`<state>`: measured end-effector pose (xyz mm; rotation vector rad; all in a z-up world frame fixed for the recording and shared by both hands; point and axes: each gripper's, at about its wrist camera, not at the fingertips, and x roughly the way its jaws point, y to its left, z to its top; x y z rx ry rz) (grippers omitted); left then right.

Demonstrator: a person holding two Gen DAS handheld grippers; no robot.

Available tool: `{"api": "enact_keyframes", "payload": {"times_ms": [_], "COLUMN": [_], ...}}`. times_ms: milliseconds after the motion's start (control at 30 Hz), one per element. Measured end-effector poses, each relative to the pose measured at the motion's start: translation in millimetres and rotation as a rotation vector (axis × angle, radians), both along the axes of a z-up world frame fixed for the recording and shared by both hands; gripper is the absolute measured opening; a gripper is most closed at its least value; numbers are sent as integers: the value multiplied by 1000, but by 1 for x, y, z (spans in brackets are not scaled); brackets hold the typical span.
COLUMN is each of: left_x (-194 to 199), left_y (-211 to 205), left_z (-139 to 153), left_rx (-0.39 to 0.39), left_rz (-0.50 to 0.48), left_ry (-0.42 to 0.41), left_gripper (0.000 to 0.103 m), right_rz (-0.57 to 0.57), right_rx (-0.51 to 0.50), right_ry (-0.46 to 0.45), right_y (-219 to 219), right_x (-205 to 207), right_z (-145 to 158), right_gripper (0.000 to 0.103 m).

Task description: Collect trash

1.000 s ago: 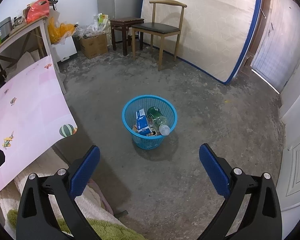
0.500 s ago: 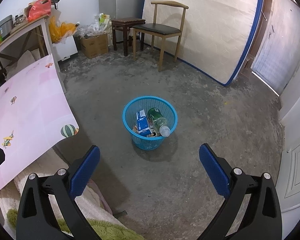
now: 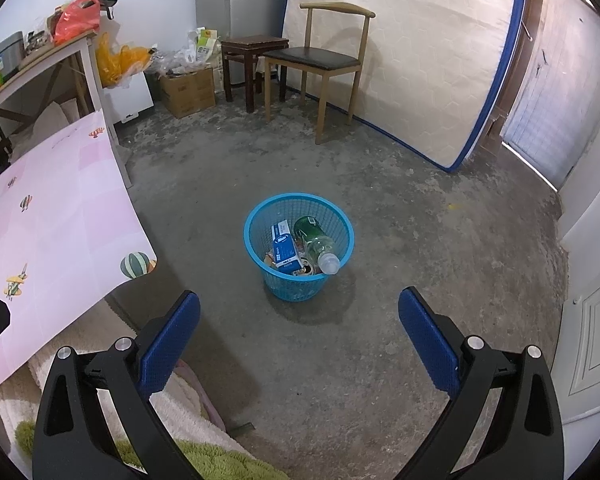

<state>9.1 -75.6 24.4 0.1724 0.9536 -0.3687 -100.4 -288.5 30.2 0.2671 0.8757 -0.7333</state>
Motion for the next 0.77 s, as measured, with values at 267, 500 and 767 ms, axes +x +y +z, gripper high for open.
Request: {"api": "enact_keyframes", "payload": {"times_ms": [267,500,767], "left_x": [0,0,0], "left_y": [0,0,1], "left_z": [-1,-2,-5], "left_rx": [-1,-2,-3], "left_rz": [-2,-4,-4], "left_ry": [4,5,7], "left_gripper": [95,94,95], "right_rz": [-1,-1,-2], "right_rx": [-2,-3,-5], "right_ry": [-1,-2,-4], "right_y": [-2,-3,-3], "right_x": [0,0,0], "right_z": [0,1,2], "right_gripper": [97,97,97]}}
